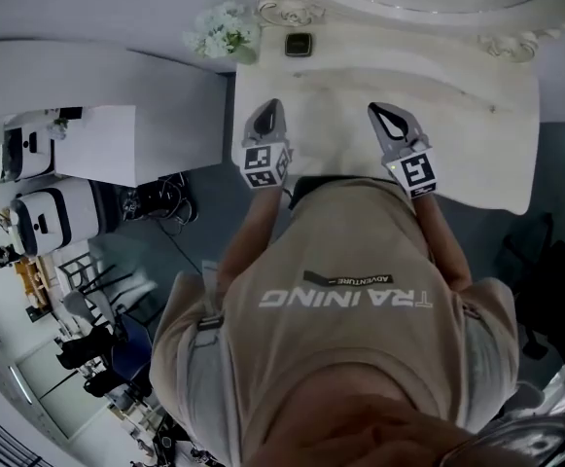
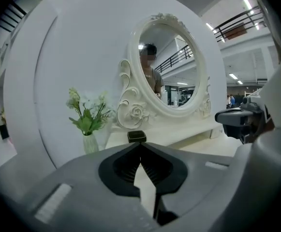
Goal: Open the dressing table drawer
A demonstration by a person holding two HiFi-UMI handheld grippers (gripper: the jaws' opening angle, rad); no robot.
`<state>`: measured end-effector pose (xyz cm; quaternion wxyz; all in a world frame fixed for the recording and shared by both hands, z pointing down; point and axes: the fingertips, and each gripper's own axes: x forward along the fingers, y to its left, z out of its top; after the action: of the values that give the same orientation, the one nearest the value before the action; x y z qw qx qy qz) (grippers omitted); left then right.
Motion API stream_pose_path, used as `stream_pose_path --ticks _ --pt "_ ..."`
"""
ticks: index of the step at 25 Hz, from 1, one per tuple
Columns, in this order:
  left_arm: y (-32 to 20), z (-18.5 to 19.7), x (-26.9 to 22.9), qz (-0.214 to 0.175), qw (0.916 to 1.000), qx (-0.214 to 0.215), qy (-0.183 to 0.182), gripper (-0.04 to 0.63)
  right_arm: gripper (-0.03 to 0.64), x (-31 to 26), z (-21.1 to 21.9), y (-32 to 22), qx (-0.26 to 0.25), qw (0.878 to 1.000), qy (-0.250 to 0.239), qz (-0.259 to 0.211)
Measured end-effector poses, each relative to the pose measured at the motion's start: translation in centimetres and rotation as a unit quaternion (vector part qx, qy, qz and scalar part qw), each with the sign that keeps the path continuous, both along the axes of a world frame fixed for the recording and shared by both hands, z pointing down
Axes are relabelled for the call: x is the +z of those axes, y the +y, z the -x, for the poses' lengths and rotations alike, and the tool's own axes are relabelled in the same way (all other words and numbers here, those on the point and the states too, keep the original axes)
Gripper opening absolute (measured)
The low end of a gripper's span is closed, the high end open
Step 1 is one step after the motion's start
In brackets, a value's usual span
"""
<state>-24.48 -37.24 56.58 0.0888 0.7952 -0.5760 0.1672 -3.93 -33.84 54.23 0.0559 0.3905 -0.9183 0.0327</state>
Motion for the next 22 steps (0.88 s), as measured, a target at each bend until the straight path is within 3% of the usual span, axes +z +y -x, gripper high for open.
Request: stream_pose_path --ticks 9,11,13,18,22 --pt "-5.2 -2.0 7.4 0.076 0.9964 0.035 -0.016 0.009 0.003 0.0 -2.4 -2.2 0.036 0.999 0.01 0.011" --pt "-6.4 -2.0 9.0 0.09 0.9953 0.027 -0.023 0.018 0.003 0.1 -2.3 -2.4 0.03 0.999 0.018 0.009" --pt "-7.3 -1.8 10.5 0.103 0.9942 0.018 -0.026 0.073 0.003 0.4 -2.4 -2.3 0.028 0.999 0.028 0.009" --pt "-8.9 -1.5 13.8 0.13 0.99 0.01 -0.054 0.095 0.003 0.7 -3.1 -2.2 0.029 0.998 0.044 0.017" --pt "-9.9 -1.7 14.3 0.137 0.9889 0.007 -0.057 0.095 0.003 0.8 -4.0 -3.4 0.044 0.998 0.038 0.026"
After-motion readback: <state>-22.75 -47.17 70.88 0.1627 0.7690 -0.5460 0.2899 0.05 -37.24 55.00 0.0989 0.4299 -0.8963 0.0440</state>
